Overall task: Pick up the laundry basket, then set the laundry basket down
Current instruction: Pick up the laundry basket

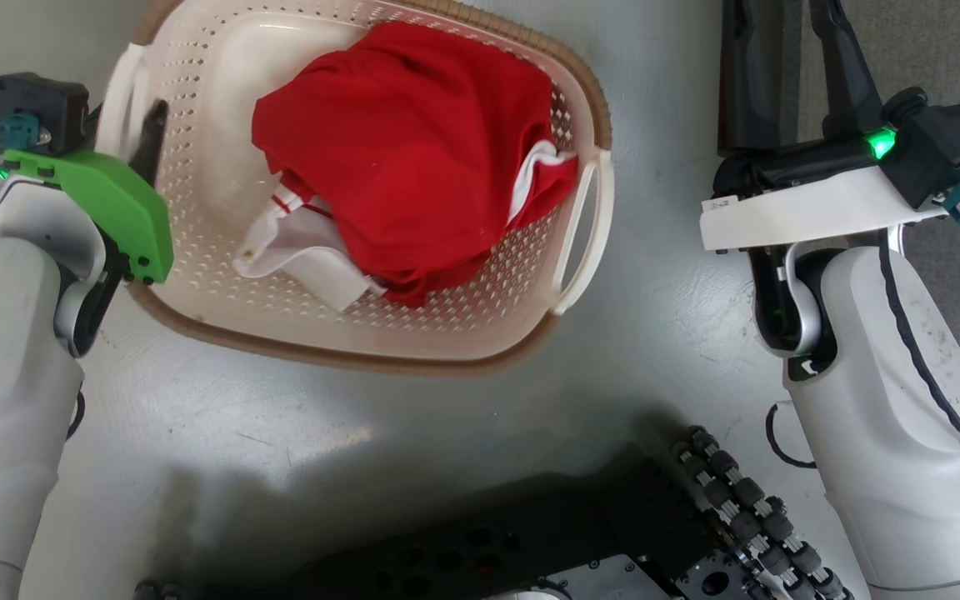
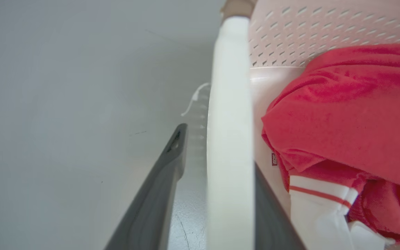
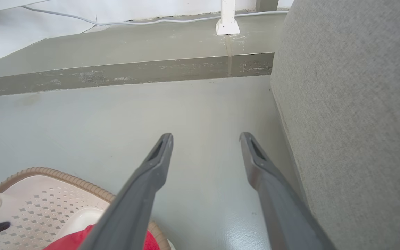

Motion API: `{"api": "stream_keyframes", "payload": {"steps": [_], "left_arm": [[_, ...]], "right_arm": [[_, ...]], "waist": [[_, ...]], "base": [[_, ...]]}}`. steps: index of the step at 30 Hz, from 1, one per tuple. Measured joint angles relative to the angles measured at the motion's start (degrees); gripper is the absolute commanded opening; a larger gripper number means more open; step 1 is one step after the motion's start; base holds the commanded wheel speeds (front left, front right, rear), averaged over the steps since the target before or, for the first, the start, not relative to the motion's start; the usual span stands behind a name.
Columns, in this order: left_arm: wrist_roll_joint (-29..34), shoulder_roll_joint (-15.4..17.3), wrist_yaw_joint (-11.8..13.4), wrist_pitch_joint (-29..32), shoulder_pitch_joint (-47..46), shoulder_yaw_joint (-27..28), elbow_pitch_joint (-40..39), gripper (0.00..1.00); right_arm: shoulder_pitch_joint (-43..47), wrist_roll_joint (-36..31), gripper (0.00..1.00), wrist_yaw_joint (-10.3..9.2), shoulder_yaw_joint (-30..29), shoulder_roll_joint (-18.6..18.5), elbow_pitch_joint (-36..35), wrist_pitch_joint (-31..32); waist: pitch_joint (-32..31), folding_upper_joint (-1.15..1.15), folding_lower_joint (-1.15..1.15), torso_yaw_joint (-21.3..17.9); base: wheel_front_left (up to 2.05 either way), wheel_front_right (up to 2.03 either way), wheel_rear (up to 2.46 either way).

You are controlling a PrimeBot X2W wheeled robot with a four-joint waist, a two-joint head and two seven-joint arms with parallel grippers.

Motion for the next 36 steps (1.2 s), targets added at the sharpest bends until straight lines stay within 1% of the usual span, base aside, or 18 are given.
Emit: {"api": "stream_keyframes", "payload": {"steps": [2, 3, 14, 17, 18, 25, 31, 36], "left_arm": [[0.0, -0.1, 0.0, -0.1, -0.7, -0.4, 0.6, 0.03], [0.0, -0.1, -0.3, -0.1, -0.9, -0.6, 0.8, 0.0], [0.0, -1.2, -0.5, -1.5, -2.7, -1.6, 4.7, 0.0], [-0.4, -2.3, -0.5, -2.5, -2.8, -1.2, 6.8, 0.0], [-1.6, -3.4, -0.3, -2.8, -2.8, -0.4, 8.1, 0.0], [-4.5, -6.8, 1.5, -3.8, -0.9, 1.9, 11.7, 0.0], [-7.1, -9.2, 1.5, -3.6, 0.1, 2.6, 13.5, 0.0], [-10.0, -11.0, 1.3, -2.0, 0.7, 3.2, 14.9, 0.0]], "right_arm": [[0.0, 0.0, 1.0, 0.0, -0.1, 0.0, 0.0, 0.0], [0.0, 0.0, 1.0, 0.0, -0.1, 0.0, 0.0, 0.0], [-0.1, 0.1, 1.0, 0.03, -0.5, 0.1, 0.5, 0.0], [-0.1, 0.1, 1.0, 0.03, -1.2, 0.1, 1.0, 0.0], [-0.1, 0.1, 1.0, 0.03, -1.5, 0.1, 1.2, 0.0], [-0.1, 0.1, 1.0, 0.07, -2.0, 0.1, 1.8, 0.0], [-0.1, 0.1, 1.0, 0.25, -2.1, 0.1, 2.2, 0.0], [-0.1, 0.1, 1.0, 0.58, -2.2, 0.1, 2.4, 0.0]], "waist": [[0.0, 0.0, 0.0, 0.0], [0.0, 0.0, 0.0, 0.0], [-0.3, 0.0, 0.0, 0.4], [-0.8, 0.0, 0.0, 0.7], [-1.1, 0.0, 0.0, 0.9], [-2.6, 0.0, 0.0, 2.2], [-3.2, 0.0, 0.0, 2.9], [-3.6, 0.0, 0.0, 3.3]], "base": [[0.0, 0.0, 0.0], [0.0, 0.0, 0.0], [0.0, 0.0, 0.0], [0.0, 0.0, 0.0], [0.0, 0.0, 0.0], [0.0, 0.0, 0.0], [0.0, 0.0, 0.0], [0.0, 0.0, 0.0]]}}
